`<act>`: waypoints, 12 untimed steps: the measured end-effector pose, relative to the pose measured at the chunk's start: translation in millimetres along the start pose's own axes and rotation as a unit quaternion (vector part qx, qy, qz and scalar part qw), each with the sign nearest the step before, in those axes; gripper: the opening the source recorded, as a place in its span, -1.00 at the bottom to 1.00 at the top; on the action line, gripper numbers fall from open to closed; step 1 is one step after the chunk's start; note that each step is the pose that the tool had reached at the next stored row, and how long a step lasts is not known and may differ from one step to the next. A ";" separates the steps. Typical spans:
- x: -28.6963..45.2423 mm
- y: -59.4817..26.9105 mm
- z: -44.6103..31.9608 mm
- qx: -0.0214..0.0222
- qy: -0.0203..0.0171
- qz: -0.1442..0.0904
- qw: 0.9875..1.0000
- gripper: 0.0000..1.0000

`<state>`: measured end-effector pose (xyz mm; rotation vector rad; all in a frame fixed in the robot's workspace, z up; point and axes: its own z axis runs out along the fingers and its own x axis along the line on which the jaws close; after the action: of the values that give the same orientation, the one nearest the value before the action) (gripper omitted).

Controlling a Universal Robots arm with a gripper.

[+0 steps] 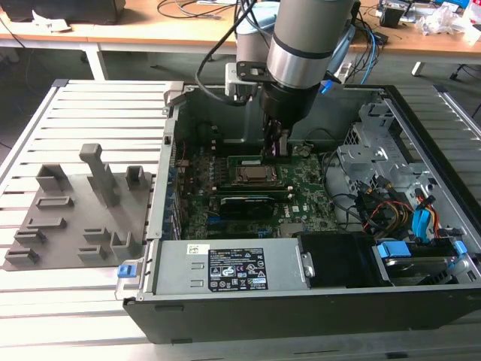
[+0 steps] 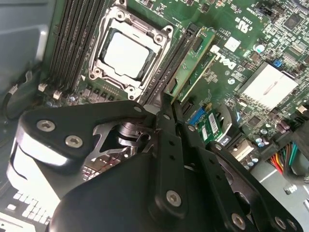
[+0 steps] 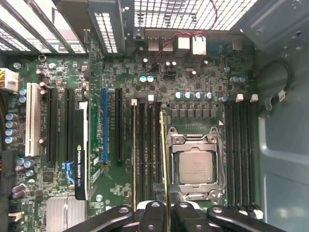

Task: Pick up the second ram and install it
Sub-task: 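Insert the second ram into the second slot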

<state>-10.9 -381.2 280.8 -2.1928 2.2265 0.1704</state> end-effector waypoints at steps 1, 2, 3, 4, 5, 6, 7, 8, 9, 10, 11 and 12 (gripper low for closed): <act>0.2 -0.1 2.0 0.000 0.000 0.000 1.000 -0.73; 0.3 -0.2 3.7 0.000 0.000 0.001 1.000 -0.73; 0.4 -0.3 4.5 0.000 0.000 0.001 1.000 -0.73; 0.4 -0.3 5.2 0.000 0.000 0.001 1.000 -0.73; 0.5 -0.4 6.0 0.000 0.000 0.001 1.000 -0.73; 0.6 -0.5 7.0 0.000 0.000 0.001 1.000 -0.73; 0.7 -0.5 7.8 0.000 0.000 0.001 1.000 -0.73; 0.7 -0.6 8.3 0.000 0.000 0.001 1.000 -0.73; 0.8 -0.6 9.4 0.000 0.000 0.001 1.000 -0.73; 0.9 -0.7 10.5 0.000 0.000 0.001 1.000 -0.73; 1.0 -0.8 11.9 0.000 0.000 0.001 1.000 -0.73; 1.0 -0.9 13.2 0.000 0.000 0.001 1.000 -0.73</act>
<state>-10.9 -381.1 267.5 -2.1909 2.2282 0.1705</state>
